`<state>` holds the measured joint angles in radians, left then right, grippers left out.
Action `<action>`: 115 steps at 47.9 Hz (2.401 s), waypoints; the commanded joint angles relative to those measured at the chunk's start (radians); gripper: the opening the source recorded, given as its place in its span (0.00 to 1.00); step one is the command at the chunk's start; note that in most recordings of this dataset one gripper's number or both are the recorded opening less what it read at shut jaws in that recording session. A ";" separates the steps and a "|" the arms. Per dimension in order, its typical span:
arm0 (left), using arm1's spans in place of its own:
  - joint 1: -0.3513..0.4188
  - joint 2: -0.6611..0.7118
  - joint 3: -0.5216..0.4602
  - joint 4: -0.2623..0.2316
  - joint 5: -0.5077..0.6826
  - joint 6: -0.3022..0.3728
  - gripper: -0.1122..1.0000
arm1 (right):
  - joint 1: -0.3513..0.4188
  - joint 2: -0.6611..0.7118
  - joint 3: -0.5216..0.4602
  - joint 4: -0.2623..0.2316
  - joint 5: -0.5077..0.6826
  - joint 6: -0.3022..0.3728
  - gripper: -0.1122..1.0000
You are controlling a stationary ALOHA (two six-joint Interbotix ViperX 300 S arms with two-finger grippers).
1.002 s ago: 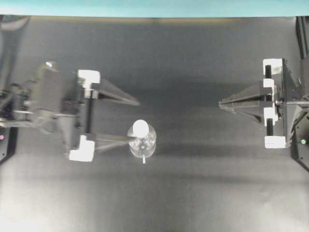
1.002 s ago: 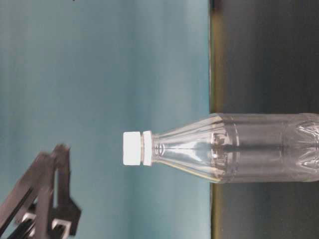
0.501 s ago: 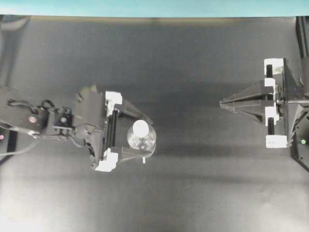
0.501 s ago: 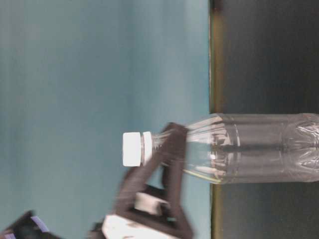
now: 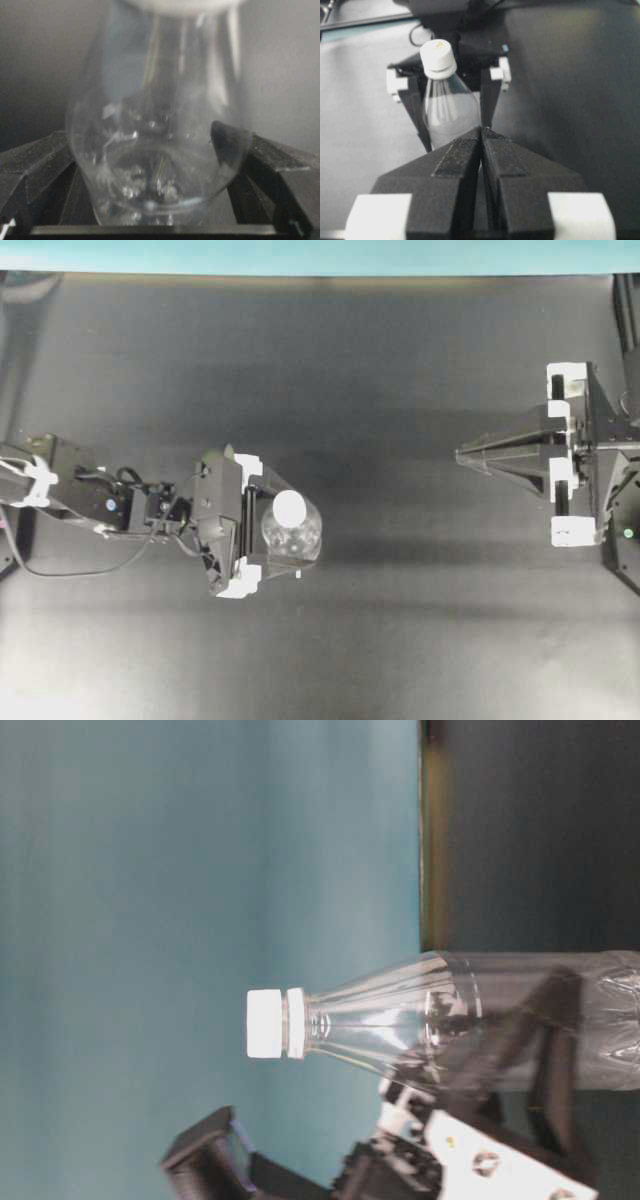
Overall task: Open the bottle cap by holding the bottle with the left arm and twisting the cap with the right arm.
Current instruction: 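Move the left gripper to the clear bottle and close around its body, then swing the right gripper over the bottle and lower it onto the white cap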
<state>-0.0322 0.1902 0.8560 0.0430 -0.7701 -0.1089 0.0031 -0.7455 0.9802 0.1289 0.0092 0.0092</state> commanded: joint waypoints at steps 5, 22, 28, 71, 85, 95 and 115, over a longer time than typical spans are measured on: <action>-0.002 0.034 -0.008 0.003 -0.014 -0.011 0.97 | 0.002 0.021 -0.057 0.029 0.095 0.012 0.10; -0.008 0.052 0.006 0.003 -0.021 -0.015 0.91 | 0.055 0.167 -0.322 0.035 0.546 0.107 0.11; -0.009 0.052 0.020 0.003 -0.023 -0.009 0.84 | 0.058 0.268 -0.472 0.040 0.753 0.152 0.21; -0.011 0.067 0.021 0.003 0.006 -0.003 0.84 | 0.021 0.983 -1.381 0.041 1.358 0.801 0.83; -0.011 0.075 0.018 0.003 0.006 -0.003 0.84 | 0.028 1.046 -1.401 0.043 1.382 0.802 0.82; -0.011 0.075 0.017 0.003 0.006 -0.003 0.84 | 0.025 1.077 -1.405 0.043 1.379 0.796 0.82; -0.011 0.077 0.017 0.003 0.011 -0.006 0.84 | 0.021 1.094 -1.396 0.041 1.382 0.761 0.48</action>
<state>-0.0399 0.2623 0.8790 0.0430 -0.7624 -0.1104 0.0215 0.3482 -0.4111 0.1687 1.3929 0.7885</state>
